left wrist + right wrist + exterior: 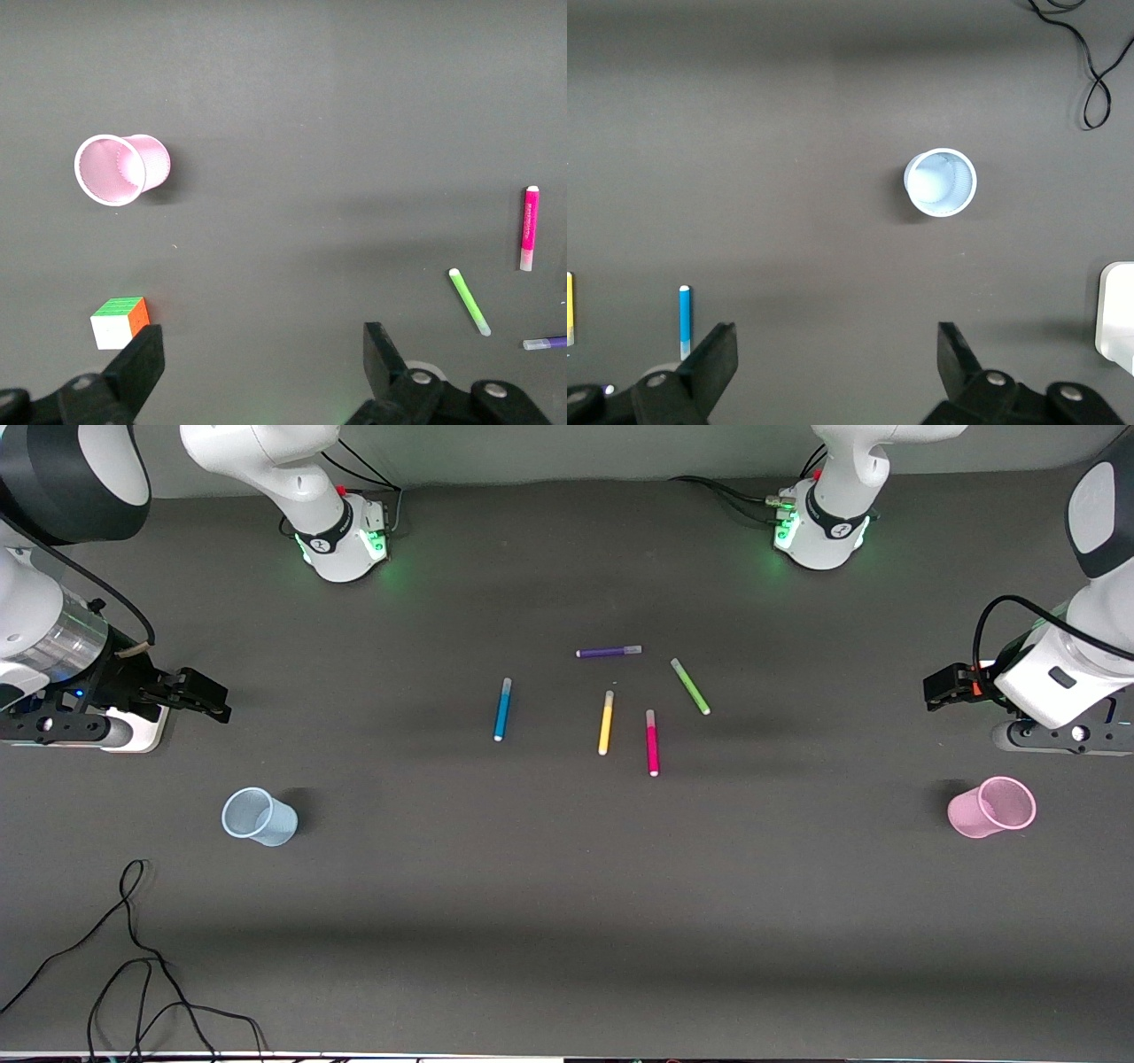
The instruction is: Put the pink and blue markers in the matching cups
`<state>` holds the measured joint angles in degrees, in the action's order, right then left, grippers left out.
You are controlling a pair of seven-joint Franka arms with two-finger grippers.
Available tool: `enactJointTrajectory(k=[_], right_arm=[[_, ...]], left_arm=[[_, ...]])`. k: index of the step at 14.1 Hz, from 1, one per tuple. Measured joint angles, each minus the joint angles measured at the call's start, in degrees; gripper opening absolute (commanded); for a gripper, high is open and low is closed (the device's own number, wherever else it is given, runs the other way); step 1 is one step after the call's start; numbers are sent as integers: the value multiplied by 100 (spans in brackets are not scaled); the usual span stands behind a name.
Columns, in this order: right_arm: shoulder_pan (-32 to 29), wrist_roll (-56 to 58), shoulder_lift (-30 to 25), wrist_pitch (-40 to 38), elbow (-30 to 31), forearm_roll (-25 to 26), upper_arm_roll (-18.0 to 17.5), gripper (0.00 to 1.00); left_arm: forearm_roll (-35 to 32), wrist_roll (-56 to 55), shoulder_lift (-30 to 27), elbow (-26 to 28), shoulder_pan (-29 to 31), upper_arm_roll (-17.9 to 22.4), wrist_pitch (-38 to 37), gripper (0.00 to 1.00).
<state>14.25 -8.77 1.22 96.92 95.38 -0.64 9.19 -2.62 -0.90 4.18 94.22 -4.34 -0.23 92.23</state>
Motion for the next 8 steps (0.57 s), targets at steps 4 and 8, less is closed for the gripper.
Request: enactJointTrajectory(k=[4, 8], right_arm=[[0, 0, 7, -26, -31, 0, 0, 100], [-4, -49, 92, -57, -51, -55, 5, 99]], left_arm=[[0, 2, 0, 12, 0, 0, 0, 100], [0, 7, 0, 23, 0, 0, 3, 100]])
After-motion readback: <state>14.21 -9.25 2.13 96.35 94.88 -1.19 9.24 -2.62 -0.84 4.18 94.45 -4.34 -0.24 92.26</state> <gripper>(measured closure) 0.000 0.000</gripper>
